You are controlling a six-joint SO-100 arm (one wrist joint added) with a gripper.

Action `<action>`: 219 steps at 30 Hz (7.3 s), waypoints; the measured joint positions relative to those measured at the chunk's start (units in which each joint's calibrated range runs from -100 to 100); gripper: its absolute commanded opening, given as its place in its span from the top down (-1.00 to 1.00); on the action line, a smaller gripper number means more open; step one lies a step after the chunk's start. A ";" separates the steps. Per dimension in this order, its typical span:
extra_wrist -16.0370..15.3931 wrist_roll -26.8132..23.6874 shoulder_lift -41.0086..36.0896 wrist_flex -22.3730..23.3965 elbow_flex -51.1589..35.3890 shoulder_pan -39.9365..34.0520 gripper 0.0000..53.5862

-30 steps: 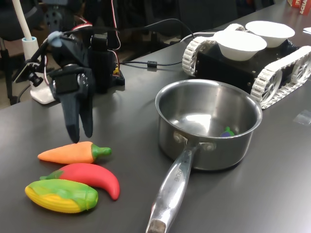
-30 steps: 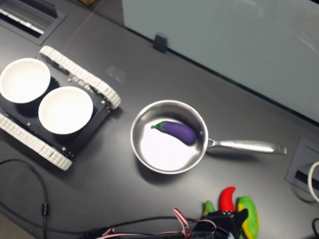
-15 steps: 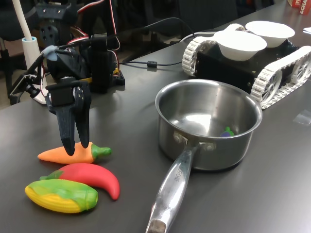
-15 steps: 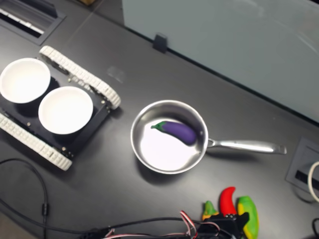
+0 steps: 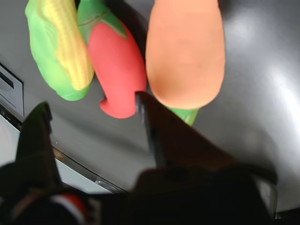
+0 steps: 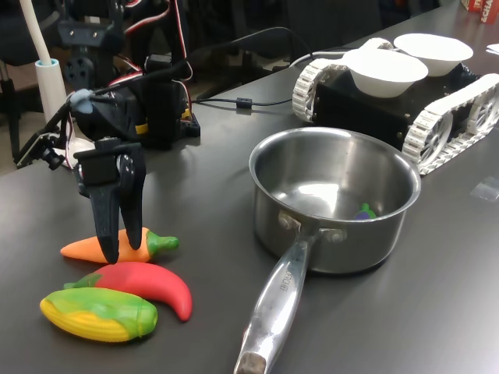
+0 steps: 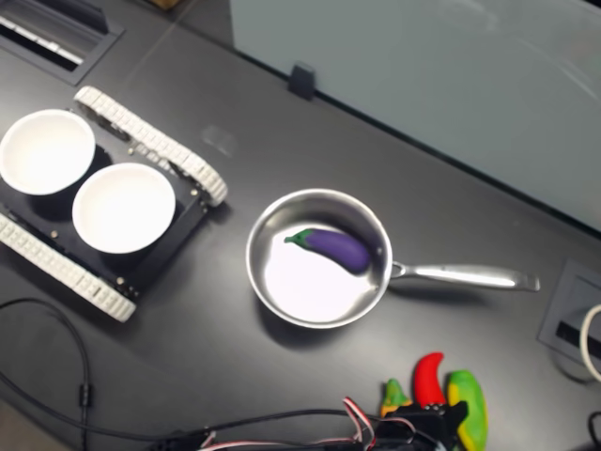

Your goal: Pick up the chilli and place them in the pan

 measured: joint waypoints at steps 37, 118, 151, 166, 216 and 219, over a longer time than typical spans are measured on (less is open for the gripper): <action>1.10 -0.39 2.27 2.80 0.45 0.44 -0.03; 3.31 2.74 18.86 13.17 -21.90 -2.64 0.05; 3.21 3.22 26.01 15.98 -30.77 -3.85 0.20; 3.21 3.47 28.03 17.34 -33.76 -3.85 0.10; 6.43 3.61 30.47 20.23 -39.19 -6.38 1.00; 6.43 3.61 28.11 18.10 -35.38 -6.38 1.00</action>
